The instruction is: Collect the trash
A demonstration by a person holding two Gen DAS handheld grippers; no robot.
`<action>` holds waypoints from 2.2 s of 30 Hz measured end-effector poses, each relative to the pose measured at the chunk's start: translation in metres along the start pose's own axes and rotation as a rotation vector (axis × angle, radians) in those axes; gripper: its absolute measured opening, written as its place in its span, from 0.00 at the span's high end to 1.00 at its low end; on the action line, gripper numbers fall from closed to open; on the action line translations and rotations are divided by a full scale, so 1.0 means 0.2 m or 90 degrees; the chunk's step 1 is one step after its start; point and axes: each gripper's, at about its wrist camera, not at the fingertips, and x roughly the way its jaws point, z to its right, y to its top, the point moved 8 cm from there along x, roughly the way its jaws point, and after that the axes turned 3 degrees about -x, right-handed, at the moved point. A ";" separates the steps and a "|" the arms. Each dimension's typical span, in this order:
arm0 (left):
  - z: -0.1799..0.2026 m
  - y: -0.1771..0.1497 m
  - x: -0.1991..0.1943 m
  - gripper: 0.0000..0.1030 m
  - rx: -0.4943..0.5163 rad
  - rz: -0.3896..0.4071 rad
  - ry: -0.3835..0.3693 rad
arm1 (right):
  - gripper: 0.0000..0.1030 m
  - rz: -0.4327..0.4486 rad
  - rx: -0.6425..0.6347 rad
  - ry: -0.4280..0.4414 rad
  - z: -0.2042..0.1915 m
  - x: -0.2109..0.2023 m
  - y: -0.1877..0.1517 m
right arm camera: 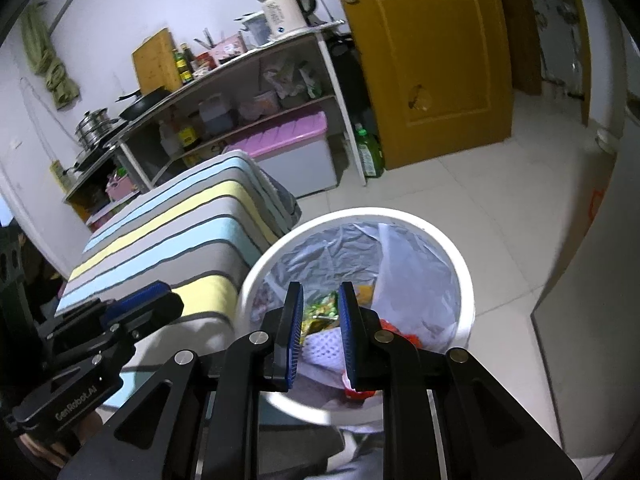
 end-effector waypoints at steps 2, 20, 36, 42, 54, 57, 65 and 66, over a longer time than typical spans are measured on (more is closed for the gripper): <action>-0.01 -0.01 -0.06 0.81 -0.003 0.009 0.007 | 0.82 0.006 -0.011 0.002 -0.04 -0.04 -0.01; -0.06 -0.17 -0.54 0.77 -0.023 0.071 0.061 | 0.82 0.066 -0.101 -0.005 -0.37 -0.37 -0.15; -0.12 -0.31 -0.73 0.77 -0.055 0.086 0.111 | 0.66 0.091 -0.136 -0.003 -0.47 -0.55 -0.29; -0.11 -0.34 -0.74 0.77 -0.052 0.084 0.118 | 0.66 0.087 -0.137 -0.007 -0.46 -0.55 -0.33; -0.11 -0.34 -0.74 0.77 -0.051 0.082 0.123 | 0.66 0.085 -0.132 -0.010 -0.44 -0.55 -0.34; -0.11 -0.34 -0.74 0.77 -0.049 0.082 0.124 | 0.66 0.084 -0.131 -0.009 -0.44 -0.55 -0.34; -0.10 -0.34 -0.74 0.77 -0.048 0.083 0.127 | 0.66 0.083 -0.132 -0.009 -0.45 -0.54 -0.34; -0.10 -0.34 -0.74 0.77 -0.048 0.083 0.127 | 0.66 0.083 -0.132 -0.009 -0.44 -0.54 -0.34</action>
